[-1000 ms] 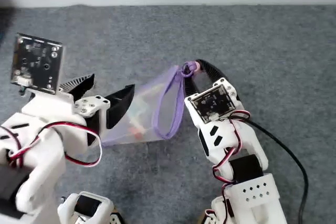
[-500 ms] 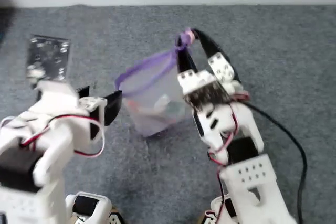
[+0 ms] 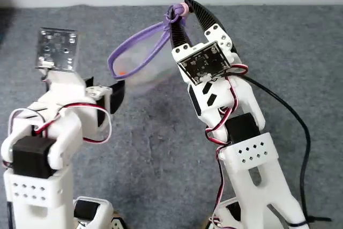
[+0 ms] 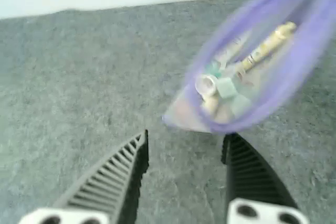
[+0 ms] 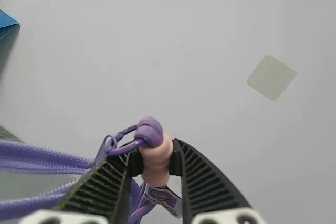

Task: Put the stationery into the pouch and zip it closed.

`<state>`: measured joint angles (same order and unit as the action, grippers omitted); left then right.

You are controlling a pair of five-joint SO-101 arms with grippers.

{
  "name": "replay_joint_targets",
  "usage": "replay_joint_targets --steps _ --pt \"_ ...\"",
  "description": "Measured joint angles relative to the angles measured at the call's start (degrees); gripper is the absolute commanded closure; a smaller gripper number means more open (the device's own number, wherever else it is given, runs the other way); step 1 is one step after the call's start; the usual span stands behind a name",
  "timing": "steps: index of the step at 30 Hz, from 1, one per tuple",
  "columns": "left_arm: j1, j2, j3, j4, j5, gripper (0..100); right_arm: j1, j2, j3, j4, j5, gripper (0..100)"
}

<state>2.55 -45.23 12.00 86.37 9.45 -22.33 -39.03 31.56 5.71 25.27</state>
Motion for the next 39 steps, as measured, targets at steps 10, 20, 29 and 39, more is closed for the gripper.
replay_joint_targets --steps 10,20,29,39 --pt "-12.13 -4.48 0.26 -2.46 0.00 78 -0.18 1.05 0.00 0.09 0.88 99.1" --pt "-12.48 -3.52 9.67 -13.63 0.00 78 -0.09 1.05 0.00 0.09 1.14 99.1" --pt "0.35 -3.43 11.96 -17.85 0.00 78 -0.26 1.05 0.00 3.78 1.14 99.1" --pt "19.34 -3.43 11.96 -14.86 3.69 78 -0.26 0.62 -1.32 7.82 1.14 99.1"
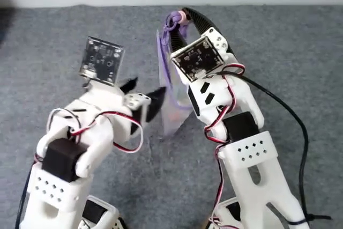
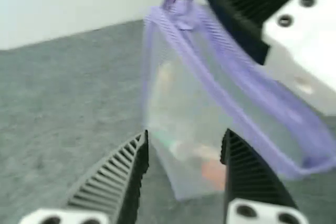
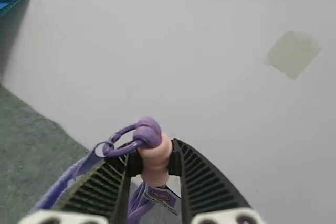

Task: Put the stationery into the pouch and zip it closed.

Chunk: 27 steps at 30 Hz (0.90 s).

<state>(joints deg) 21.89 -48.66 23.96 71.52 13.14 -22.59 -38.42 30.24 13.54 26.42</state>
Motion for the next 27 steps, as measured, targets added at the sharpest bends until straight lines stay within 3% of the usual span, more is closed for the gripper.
replay_joint_targets --steps 9,19,27 --pt "2.37 0.00 -0.09 -1.85 4.75 78 -0.70 -9.05 -2.46 21.63 0.00 99.1" --pt "2.20 0.35 2.64 -4.92 4.84 78 -0.70 -16.88 -2.64 32.97 0.00 99.1" --pt "2.29 0.35 -2.46 6.59 4.84 78 -0.70 -21.54 -2.73 41.23 -3.60 99.1"
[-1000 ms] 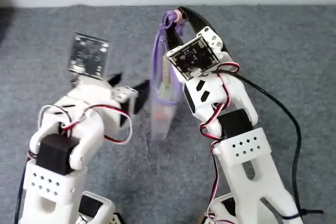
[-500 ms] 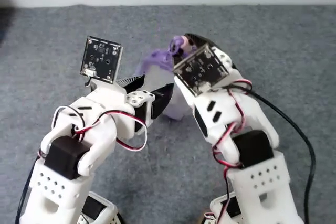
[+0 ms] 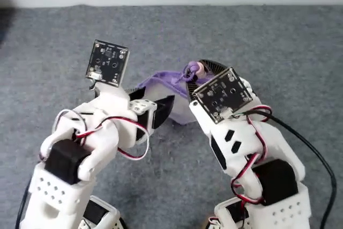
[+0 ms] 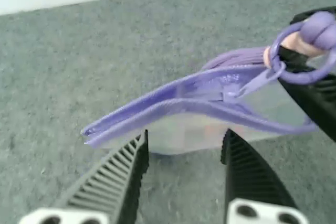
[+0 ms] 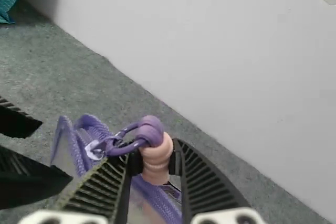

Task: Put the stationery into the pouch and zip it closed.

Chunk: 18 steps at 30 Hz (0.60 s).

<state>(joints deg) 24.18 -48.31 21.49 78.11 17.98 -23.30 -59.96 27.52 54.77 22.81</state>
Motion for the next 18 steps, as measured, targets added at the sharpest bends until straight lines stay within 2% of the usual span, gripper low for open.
replay_joint_targets --steps 4,10,18 --pt "0.00 0.00 -3.60 4.66 -1.05 78 -0.09 -3.60 3.25 0.00 0.35 99.1" --pt "0.09 0.00 -6.77 10.20 -10.37 78 -2.02 -9.41 8.44 -0.44 3.69 99.1" --pt "1.05 -0.09 -7.21 10.81 -20.75 78 -2.99 -13.54 12.84 -0.53 5.36 99.1"
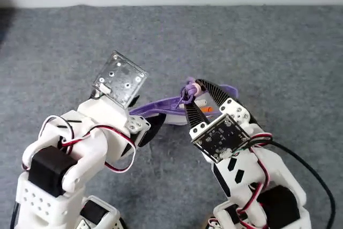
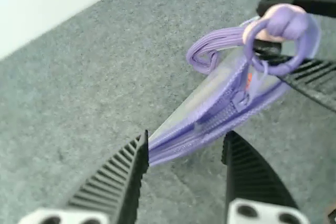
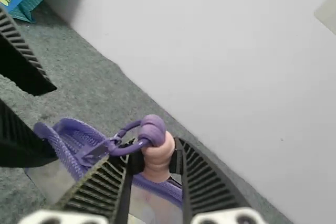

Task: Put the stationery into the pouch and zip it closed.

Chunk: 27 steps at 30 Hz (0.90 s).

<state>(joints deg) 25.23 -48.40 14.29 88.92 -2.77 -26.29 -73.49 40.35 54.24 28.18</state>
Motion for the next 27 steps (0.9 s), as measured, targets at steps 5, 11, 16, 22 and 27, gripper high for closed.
replay_joint_targets --steps 5,11,16,22,27 --pt "5.98 0.00 0.00 0.00 -0.88 78 0.00 0.00 0.44 -1.05 0.00 99.1" --pt "11.52 -0.79 4.75 -4.84 -1.23 78 0.26 0.00 1.85 -3.16 0.18 99.1" --pt "11.87 -0.09 10.37 -10.11 -1.23 87 -0.18 -0.18 1.85 -3.16 0.18 99.1" --pt "12.13 0.09 11.96 -14.51 -1.23 98 0.35 -0.18 1.85 -3.16 0.18 99.1" --pt "12.22 0.18 12.13 -15.38 -1.23 99 1.05 -0.18 2.20 -3.52 0.18 99.1"
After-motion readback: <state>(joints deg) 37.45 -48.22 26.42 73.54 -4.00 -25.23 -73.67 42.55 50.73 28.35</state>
